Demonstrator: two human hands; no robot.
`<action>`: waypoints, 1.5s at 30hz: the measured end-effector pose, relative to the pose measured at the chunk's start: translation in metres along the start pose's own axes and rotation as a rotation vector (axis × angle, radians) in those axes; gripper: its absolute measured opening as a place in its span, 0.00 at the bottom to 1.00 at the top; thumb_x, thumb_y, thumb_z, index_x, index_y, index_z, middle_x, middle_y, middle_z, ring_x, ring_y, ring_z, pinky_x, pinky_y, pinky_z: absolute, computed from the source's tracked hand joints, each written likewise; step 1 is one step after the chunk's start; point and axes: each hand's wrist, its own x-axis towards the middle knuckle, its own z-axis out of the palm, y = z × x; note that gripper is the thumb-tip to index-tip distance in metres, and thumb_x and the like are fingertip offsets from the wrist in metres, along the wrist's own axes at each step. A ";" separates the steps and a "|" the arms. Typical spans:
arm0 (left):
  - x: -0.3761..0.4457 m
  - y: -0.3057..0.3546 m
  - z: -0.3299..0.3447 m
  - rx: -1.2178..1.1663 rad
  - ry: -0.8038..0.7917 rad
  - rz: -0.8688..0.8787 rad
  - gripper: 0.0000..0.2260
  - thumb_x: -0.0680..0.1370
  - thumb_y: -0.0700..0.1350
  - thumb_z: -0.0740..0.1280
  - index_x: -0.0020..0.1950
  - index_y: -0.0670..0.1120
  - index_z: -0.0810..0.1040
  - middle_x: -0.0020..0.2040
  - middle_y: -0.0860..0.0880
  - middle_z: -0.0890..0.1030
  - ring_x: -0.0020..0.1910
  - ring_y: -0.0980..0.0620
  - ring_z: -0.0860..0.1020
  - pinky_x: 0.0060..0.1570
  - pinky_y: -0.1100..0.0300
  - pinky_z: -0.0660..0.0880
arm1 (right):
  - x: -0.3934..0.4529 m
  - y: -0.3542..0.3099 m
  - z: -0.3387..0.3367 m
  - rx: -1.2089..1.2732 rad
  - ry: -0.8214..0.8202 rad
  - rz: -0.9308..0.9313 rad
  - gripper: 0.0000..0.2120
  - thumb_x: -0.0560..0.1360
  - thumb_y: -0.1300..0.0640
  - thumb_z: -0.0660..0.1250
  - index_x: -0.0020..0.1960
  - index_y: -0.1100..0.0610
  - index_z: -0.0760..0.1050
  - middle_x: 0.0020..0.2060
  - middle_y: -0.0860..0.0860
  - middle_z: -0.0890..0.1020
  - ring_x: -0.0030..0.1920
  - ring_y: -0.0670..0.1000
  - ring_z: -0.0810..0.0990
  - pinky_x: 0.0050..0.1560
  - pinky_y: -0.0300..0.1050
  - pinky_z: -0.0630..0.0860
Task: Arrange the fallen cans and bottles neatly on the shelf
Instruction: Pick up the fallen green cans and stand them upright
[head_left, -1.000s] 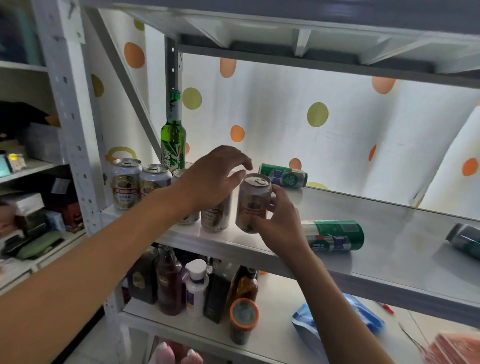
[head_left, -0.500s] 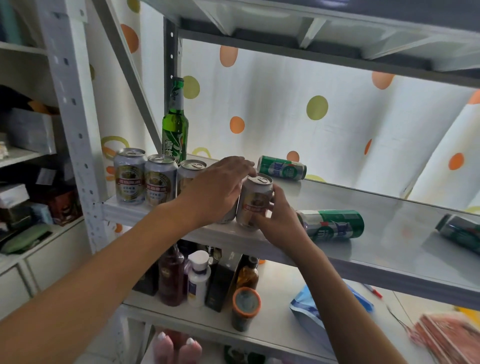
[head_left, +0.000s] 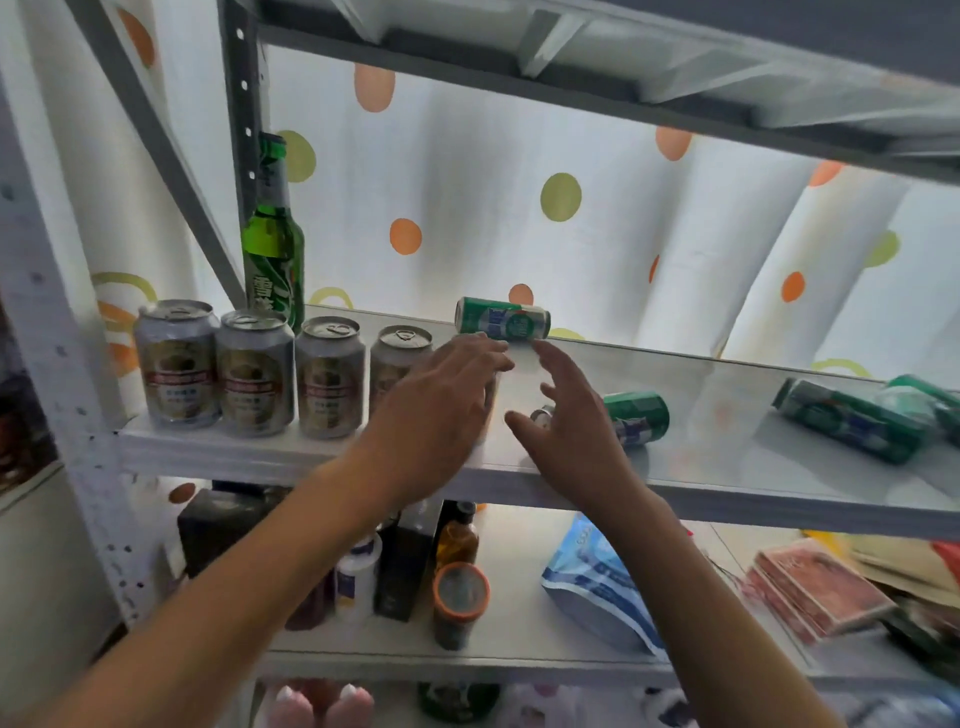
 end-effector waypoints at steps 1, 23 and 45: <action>0.000 0.004 0.003 -0.014 0.010 0.011 0.17 0.79 0.35 0.60 0.67 0.44 0.73 0.70 0.48 0.72 0.72 0.50 0.66 0.68 0.59 0.61 | -0.002 0.001 -0.007 -0.013 0.003 0.009 0.34 0.73 0.63 0.72 0.75 0.54 0.63 0.72 0.51 0.70 0.68 0.53 0.72 0.68 0.51 0.71; 0.033 0.060 0.117 -0.068 -0.106 -0.497 0.41 0.66 0.56 0.78 0.73 0.49 0.61 0.68 0.50 0.70 0.63 0.54 0.70 0.56 0.65 0.65 | 0.001 0.125 -0.095 -0.069 -0.081 -0.087 0.34 0.70 0.73 0.64 0.73 0.53 0.65 0.69 0.51 0.71 0.69 0.48 0.68 0.58 0.15 0.53; 0.071 0.100 0.101 -0.426 0.346 -0.641 0.26 0.62 0.51 0.81 0.56 0.52 0.77 0.50 0.59 0.80 0.49 0.62 0.78 0.42 0.74 0.74 | 0.006 0.152 -0.116 0.094 -0.127 -0.184 0.35 0.69 0.63 0.73 0.73 0.53 0.66 0.70 0.49 0.71 0.70 0.48 0.67 0.63 0.24 0.56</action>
